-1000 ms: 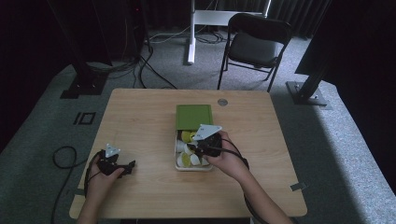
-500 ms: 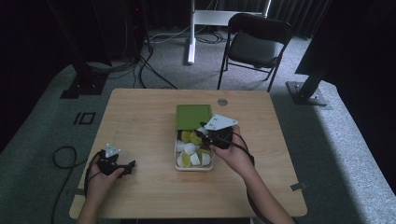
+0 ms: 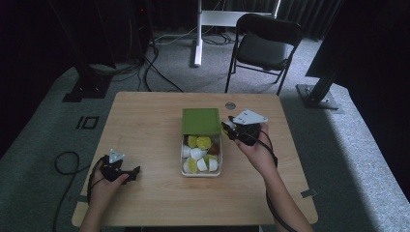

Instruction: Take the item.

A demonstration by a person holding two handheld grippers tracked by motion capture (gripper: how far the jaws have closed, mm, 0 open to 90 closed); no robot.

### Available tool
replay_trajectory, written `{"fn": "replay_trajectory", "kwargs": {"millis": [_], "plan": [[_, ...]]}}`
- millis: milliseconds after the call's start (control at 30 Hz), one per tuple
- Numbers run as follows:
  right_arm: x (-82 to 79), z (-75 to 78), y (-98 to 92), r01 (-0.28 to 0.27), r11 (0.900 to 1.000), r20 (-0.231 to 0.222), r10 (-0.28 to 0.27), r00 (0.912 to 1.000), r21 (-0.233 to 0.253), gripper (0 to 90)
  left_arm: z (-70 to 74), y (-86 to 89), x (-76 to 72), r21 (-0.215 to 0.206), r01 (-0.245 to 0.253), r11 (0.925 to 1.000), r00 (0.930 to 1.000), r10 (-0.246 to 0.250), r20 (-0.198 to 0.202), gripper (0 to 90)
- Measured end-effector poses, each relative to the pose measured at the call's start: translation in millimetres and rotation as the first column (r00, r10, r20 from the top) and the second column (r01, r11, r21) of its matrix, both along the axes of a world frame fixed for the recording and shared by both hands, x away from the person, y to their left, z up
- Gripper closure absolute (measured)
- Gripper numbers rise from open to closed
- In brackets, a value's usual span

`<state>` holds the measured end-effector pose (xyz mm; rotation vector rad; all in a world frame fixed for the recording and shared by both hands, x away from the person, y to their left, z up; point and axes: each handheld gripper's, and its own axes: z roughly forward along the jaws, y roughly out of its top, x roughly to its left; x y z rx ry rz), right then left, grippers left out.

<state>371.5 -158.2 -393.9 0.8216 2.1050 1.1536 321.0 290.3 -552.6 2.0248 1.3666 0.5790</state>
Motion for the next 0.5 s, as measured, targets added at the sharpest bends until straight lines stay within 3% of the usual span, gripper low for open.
{"fn": "replay_trajectory", "kwargs": {"millis": [167,500], "plan": [[8.1,-9.5,-10.5,0.049,0.999,-0.018,-0.049,0.9986,-0.007,64.3,0.0,0.0,0.0,0.000,0.000,1.0000,1.0000,0.000,0.000,9.3],[27.7,-40.5,-33.3,0.161,0.987,-0.048,-0.161,0.9858,-0.002,64.3,0.0,0.1,0.0,0.001,0.000,1.0000,1.0000,0.000,0.001,9.3]]}}
